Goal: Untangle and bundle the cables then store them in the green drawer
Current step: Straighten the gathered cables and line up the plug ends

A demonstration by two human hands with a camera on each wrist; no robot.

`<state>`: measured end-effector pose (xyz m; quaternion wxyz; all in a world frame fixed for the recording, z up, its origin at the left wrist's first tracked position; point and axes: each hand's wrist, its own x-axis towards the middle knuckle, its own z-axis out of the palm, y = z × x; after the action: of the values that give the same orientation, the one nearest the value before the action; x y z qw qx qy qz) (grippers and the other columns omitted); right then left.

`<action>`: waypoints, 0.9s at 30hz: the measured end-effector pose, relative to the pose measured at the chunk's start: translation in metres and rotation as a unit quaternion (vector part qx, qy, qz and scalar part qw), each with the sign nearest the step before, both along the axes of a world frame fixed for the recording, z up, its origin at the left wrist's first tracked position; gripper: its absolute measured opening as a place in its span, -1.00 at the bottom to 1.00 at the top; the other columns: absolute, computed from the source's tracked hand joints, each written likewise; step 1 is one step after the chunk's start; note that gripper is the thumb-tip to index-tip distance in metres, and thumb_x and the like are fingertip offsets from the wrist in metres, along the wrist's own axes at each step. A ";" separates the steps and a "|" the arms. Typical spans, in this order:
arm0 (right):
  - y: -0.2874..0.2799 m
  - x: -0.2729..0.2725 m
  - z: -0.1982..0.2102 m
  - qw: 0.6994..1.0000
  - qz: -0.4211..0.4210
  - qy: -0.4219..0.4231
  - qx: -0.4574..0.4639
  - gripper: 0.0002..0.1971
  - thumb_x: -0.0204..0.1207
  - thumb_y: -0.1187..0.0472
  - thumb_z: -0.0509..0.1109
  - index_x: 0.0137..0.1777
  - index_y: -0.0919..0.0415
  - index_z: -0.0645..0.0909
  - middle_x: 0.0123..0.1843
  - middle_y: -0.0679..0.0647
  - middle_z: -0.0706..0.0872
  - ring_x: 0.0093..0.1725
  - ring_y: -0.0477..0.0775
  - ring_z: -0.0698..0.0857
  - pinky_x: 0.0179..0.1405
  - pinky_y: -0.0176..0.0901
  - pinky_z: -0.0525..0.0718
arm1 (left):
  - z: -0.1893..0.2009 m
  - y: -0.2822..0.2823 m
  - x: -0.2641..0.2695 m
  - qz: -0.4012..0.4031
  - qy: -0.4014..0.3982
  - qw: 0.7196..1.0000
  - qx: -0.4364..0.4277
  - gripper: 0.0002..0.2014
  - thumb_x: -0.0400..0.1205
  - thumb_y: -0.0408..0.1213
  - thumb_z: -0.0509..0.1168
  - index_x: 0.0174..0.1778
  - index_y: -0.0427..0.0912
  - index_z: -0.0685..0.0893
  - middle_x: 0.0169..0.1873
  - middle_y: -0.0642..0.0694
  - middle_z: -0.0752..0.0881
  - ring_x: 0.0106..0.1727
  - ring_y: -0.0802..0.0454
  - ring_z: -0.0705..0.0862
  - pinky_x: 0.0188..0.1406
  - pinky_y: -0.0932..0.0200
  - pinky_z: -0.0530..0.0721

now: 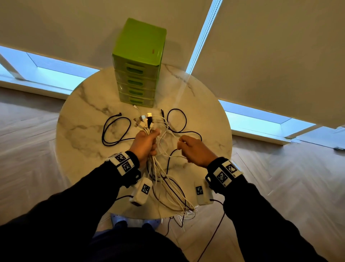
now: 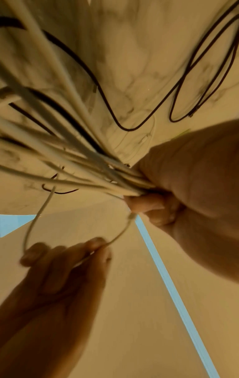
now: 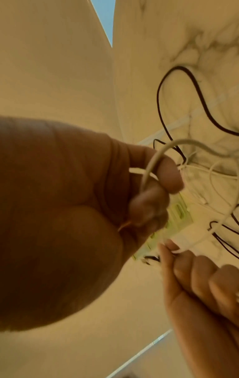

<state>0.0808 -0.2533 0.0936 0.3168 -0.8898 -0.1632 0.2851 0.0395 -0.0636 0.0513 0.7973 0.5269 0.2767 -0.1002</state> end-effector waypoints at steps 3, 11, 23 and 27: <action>-0.024 0.012 -0.008 0.991 -0.129 -0.034 -0.026 -0.76 0.64 0.15 0.17 -0.15 0.24 0.58 -0.25 0.19 0.65 -0.22 0.25 0.61 -0.04 0.27 0.68 | -0.005 0.012 0.003 0.046 0.019 0.999 -0.013 -0.75 0.80 -0.21 0.26 -0.22 -0.09 0.48 -0.56 0.05 0.25 -0.63 0.16 0.21 -0.67 0.28 0.22; -0.017 0.016 0.028 0.887 -0.331 -0.149 0.286 -0.81 0.82 0.08 0.11 0.05 0.15 0.47 -0.40 0.07 0.39 -0.41 0.03 0.37 -0.40 -0.08 0.46 | -0.005 0.004 0.009 0.037 0.050 0.998 0.014 -0.86 0.84 -0.20 0.14 0.03 -0.12 0.33 -0.47 -0.02 0.31 -0.62 0.18 0.26 -0.69 0.28 0.26; 0.044 -0.031 0.000 0.975 -0.023 -0.171 0.139 -0.85 0.81 0.02 0.14 0.17 0.04 0.47 -0.36 -0.10 0.53 -0.42 -0.18 0.50 -0.39 -0.16 0.39 | 0.025 0.006 0.002 -0.007 -0.103 0.988 -0.116 -0.70 0.59 -0.01 0.49 -0.13 -0.05 0.50 -0.39 -0.02 0.12 -0.48 0.11 0.18 -0.52 0.21 0.28; 0.053 -0.033 -0.007 0.979 0.007 -0.169 0.113 -0.79 0.81 -0.01 0.10 0.31 -0.04 0.48 -0.11 -0.06 0.74 -0.18 -0.03 0.70 -0.21 -0.06 0.62 | 0.025 0.008 -0.001 -0.024 -0.122 0.990 -0.065 -0.65 0.54 0.07 0.51 -0.09 -0.13 0.61 -0.42 -0.05 0.39 -0.40 0.05 0.37 -0.41 0.13 0.31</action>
<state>0.0474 -0.2005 0.0869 0.3810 -0.8826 -0.2514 0.1124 0.0384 -0.0556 0.0768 0.8554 0.4883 0.1574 -0.0716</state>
